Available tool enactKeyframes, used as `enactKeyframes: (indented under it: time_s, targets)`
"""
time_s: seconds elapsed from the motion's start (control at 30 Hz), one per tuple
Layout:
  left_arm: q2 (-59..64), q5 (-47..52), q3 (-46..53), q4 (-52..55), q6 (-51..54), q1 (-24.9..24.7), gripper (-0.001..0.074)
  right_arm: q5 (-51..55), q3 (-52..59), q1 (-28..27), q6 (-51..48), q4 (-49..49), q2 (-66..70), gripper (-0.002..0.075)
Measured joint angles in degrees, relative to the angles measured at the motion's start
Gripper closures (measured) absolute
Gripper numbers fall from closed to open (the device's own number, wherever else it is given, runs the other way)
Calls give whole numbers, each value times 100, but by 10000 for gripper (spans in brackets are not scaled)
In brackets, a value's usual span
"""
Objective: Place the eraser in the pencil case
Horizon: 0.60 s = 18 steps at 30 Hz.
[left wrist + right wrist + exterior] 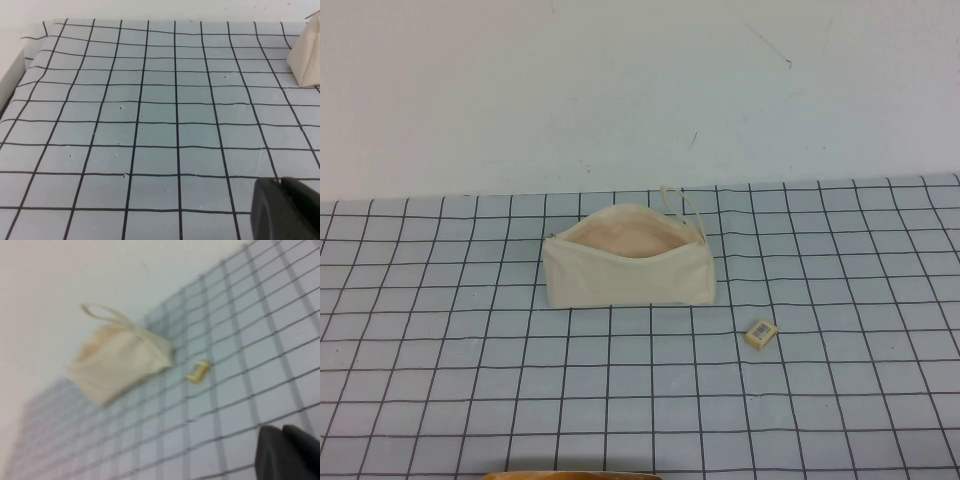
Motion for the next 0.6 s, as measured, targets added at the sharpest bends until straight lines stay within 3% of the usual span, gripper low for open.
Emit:
enactKeyframes:
  time_s: [0.23,0.43,0.6]
  targets:
    - [0,0,0,0,0,0,736,-180,0,0,-48,681,0,729]
    - [0,0,0,0,0,0,736,-116,-230,0,-1585,823,0,729]
    - [0,0,0,0,0,0,736,333,-1398,0,-2778,308,627,729]
